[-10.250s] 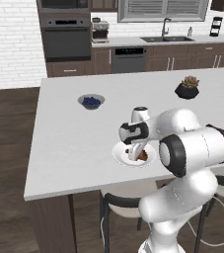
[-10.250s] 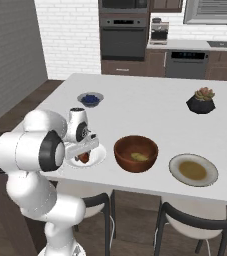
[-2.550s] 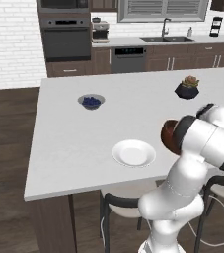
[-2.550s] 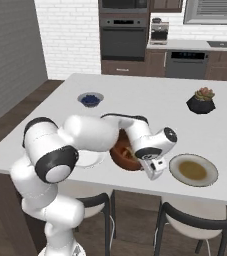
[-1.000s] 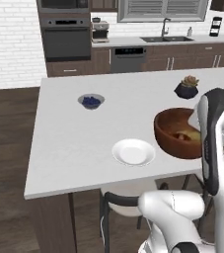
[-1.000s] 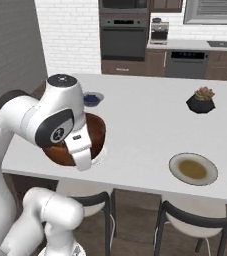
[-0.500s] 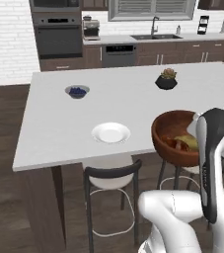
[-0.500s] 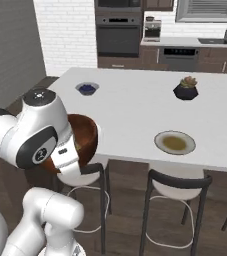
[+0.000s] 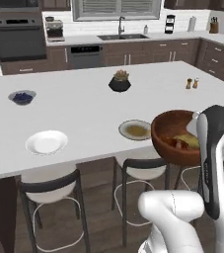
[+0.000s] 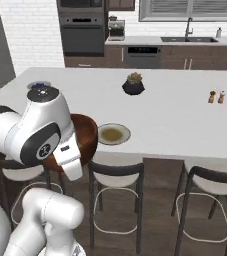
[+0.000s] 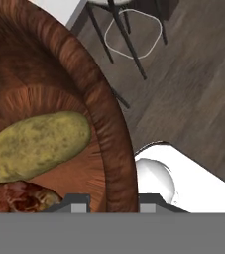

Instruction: Pick the chicken drumstick and potato from their plates and place them in the bowl. Then put the bowl in the fridge.

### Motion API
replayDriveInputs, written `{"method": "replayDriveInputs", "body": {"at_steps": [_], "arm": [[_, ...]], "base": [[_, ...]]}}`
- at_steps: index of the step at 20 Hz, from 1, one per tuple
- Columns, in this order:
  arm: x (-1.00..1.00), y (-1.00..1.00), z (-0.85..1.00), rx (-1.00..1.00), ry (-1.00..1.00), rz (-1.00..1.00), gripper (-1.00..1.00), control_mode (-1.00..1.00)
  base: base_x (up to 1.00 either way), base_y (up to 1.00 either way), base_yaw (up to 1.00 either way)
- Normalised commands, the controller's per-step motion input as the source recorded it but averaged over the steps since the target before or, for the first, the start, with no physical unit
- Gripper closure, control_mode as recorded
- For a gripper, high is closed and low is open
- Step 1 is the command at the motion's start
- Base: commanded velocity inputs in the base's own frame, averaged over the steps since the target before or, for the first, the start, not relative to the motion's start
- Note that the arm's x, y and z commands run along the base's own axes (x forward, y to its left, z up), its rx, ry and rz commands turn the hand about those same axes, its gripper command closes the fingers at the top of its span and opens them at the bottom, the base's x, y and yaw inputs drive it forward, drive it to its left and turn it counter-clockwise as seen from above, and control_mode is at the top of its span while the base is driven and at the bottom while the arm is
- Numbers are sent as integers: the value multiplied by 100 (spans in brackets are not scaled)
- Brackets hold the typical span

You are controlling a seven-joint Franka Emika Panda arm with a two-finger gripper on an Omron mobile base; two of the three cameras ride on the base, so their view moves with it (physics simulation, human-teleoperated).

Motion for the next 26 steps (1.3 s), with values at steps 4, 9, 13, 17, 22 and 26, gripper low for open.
{"method": "replayDriveInputs", "body": {"at_steps": [4, 9, 13, 17, 22, 26], "arm": [[0, 0, 0, 0, 0, 0, 100, 100], [0, 0, 0, 0, 0, 0, 100, 100], [0, 0, 0, 0, 0, 0, 100, 100], [0, 0, 0, 0, 0, 0, 100, 100], [0, 0, 0, 0, 0, 0, 100, 100], [0, 0, 0, 0, 0, 0, 100, 100]], "base": [[5, -94, -35], [0, -98, -38], [0, -99, -43], [-4, -97, -46], [-6, -89, -45], [-9, -81, -40]]}}
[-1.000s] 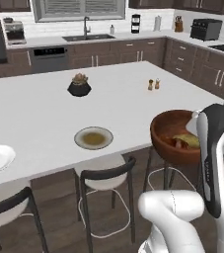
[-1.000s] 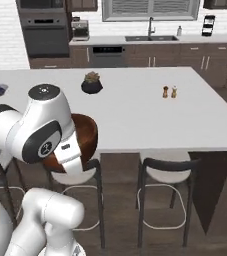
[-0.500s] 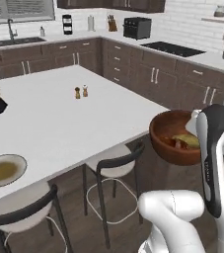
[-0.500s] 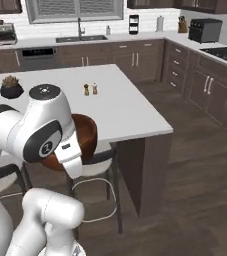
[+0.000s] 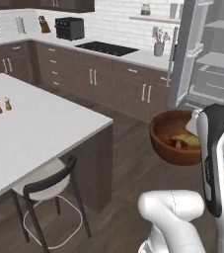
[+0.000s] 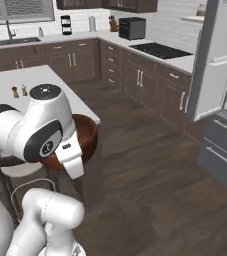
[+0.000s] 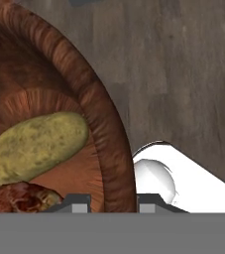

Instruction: Pick the chicken drumstick and potato from their plates and place them in the bowl. Then put the bowl in the fridge.

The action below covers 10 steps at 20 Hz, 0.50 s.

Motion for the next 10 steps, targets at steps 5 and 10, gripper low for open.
{"method": "replayDriveInputs", "body": {"at_steps": [5, 10], "arm": [[0, 0, 0, 0, 0, 0, 100, 100], [0, 0, 0, 0, 0, 0, 100, 100]], "base": [[-9, -71, -34], [0, -36, -32]]}}
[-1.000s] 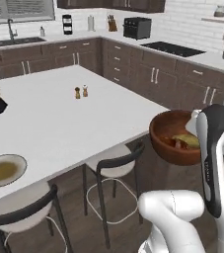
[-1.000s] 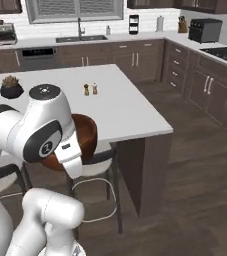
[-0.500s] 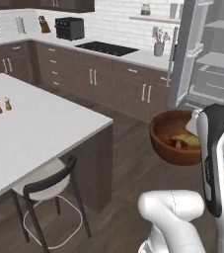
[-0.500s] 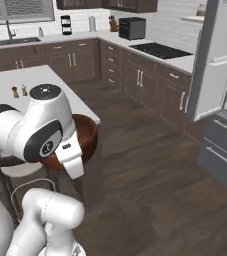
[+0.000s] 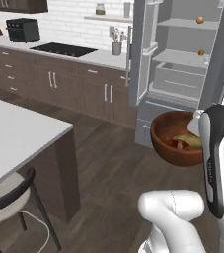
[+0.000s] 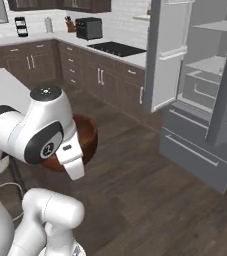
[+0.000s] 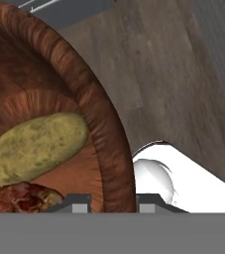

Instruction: Pick the chicken drumstick and potato from their plates and place them in the bowl. Then put the bowl in the fridge.

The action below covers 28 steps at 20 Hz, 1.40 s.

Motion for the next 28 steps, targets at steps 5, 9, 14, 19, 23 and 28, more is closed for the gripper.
{"method": "replayDriveInputs", "body": {"at_steps": [5, 9, 14, 19, 23, 28], "arm": [[0, 0, 0, 0, 0, 0, 100, 100], [0, 0, 0, 0, 0, 0, 100, 100], [0, 0, 0, 0, 0, 0, 100, 100], [0, 0, 0, 0, 0, 0, 100, 100], [0, 0, 0, 0, 0, 0, 100, 100], [0, 0, 0, 0, 0, 0, 100, 100]], "base": [[13, -5, -25], [70, 6, -44], [61, 7, -52], [62, 52, -38], [74, 41, -23], [91, 9, -22]]}}
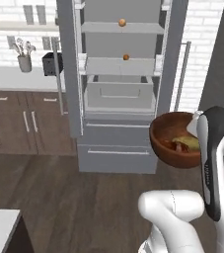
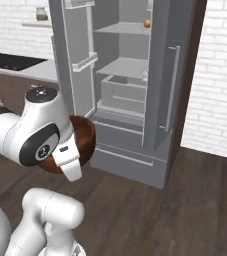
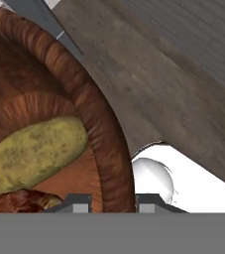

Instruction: Pick the chicken drumstick and potato from their plates and place them in the bowl. Then put the bowl in the fridge.

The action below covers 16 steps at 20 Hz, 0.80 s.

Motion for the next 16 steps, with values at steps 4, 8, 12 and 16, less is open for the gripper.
{"method": "replayDriveInputs", "body": {"at_steps": [4, 8, 12, 16], "arm": [[0, 0, 0, 0, 0, 0, 100, 100], [0, 0, 0, 0, 0, 0, 100, 100], [0, 0, 0, 0, 0, 0, 100, 100], [0, 0, 0, 0, 0, 0, 100, 100]], "base": [[98, 8, -19], [100, 35, -19], [99, 61, -22], [99, 54, -24]]}}
